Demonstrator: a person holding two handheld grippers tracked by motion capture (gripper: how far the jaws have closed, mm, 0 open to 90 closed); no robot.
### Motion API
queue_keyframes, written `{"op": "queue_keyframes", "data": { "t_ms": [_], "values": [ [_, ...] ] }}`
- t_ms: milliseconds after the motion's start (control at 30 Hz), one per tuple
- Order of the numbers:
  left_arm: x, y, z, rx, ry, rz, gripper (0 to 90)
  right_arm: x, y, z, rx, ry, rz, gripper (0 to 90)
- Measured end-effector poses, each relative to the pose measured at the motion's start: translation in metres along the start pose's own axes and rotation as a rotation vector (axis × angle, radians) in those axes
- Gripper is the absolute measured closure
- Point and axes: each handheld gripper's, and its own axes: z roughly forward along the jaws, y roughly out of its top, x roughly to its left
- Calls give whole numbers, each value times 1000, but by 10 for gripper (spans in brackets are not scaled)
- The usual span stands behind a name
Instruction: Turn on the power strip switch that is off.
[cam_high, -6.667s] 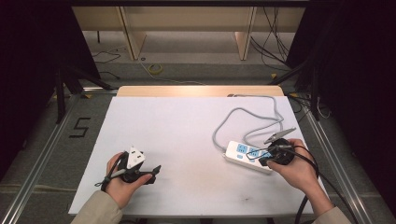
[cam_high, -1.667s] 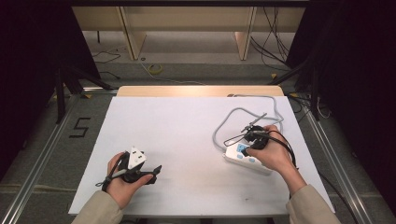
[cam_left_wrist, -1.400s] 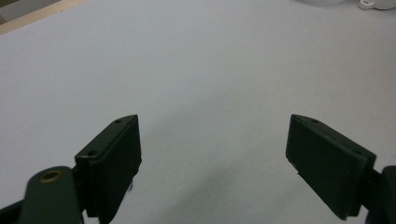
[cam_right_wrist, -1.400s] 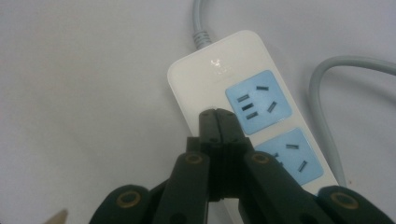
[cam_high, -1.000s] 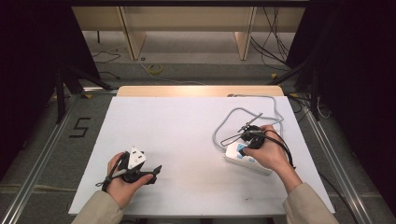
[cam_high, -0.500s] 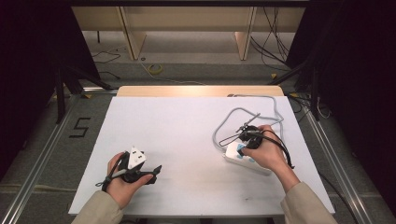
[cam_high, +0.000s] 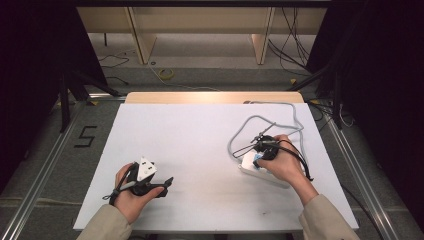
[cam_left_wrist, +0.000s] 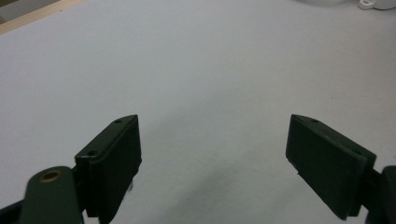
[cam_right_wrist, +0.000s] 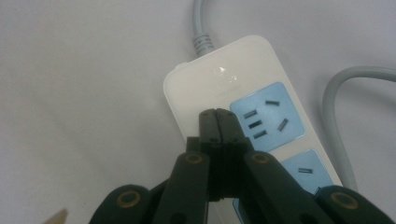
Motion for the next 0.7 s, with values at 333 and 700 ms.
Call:
{"op": "queue_keyframes", "data": {
  "t_ms": [333,700],
  "values": [
    [0,0,0,1,-1,1,179,-1,1,3,4,-2,-1,900],
    [0,0,0,1,-1,1,180,-1,2,6,15,-6,-1,900]
  ]
}}
